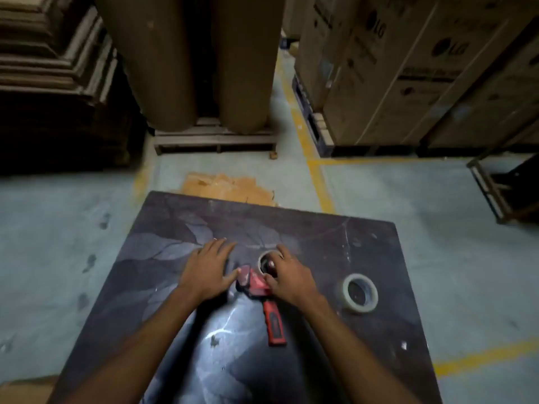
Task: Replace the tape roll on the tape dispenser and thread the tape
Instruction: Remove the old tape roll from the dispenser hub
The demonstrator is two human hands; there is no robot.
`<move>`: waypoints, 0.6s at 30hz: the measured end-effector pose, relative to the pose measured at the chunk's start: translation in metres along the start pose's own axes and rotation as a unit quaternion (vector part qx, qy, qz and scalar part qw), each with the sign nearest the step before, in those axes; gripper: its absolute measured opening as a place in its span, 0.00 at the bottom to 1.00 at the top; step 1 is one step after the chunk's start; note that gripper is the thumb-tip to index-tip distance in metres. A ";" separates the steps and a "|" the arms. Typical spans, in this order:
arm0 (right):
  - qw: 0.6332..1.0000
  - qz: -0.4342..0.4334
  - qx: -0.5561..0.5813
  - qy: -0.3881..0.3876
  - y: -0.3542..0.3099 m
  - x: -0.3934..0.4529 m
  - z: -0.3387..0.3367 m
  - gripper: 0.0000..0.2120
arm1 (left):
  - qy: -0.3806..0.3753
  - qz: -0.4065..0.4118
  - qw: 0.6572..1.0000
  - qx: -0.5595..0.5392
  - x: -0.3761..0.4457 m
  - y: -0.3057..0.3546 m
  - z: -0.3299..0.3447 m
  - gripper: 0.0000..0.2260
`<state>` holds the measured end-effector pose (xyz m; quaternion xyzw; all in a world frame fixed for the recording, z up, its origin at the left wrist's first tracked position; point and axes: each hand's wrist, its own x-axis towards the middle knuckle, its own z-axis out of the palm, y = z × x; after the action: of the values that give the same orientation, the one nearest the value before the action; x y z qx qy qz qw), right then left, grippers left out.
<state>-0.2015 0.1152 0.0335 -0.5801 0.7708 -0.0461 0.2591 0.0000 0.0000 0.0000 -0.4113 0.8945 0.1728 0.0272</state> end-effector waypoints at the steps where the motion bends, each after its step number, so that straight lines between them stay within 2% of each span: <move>1: 1.000 0.005 -0.001 -0.003 0.002 -0.002 0.008 0.19 | -0.023 0.005 1.000 -0.006 0.000 0.001 0.008 0.38; 5: 0.999 0.035 -0.024 -0.008 0.009 -0.014 0.042 0.27 | 0.003 0.015 1.000 -0.002 -0.007 0.009 0.040 0.35; 8: 0.999 0.044 -0.014 0.003 0.016 -0.021 0.067 0.33 | 0.007 0.012 1.000 -0.020 -0.009 0.014 0.054 0.36; 12: 0.999 0.046 0.003 0.029 0.019 -0.032 0.095 0.32 | -0.008 -0.007 0.999 -0.032 -0.009 0.020 0.064 0.38; 18: 0.994 0.032 0.093 0.041 0.024 -0.044 0.122 0.38 | 0.033 -0.018 0.999 -0.038 -0.017 0.022 0.075 0.37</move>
<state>-0.1588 0.1910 -0.0656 -0.5259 0.7916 -0.1329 0.2814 -0.0121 0.0498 -0.0608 -0.4333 0.8803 0.1929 -0.0146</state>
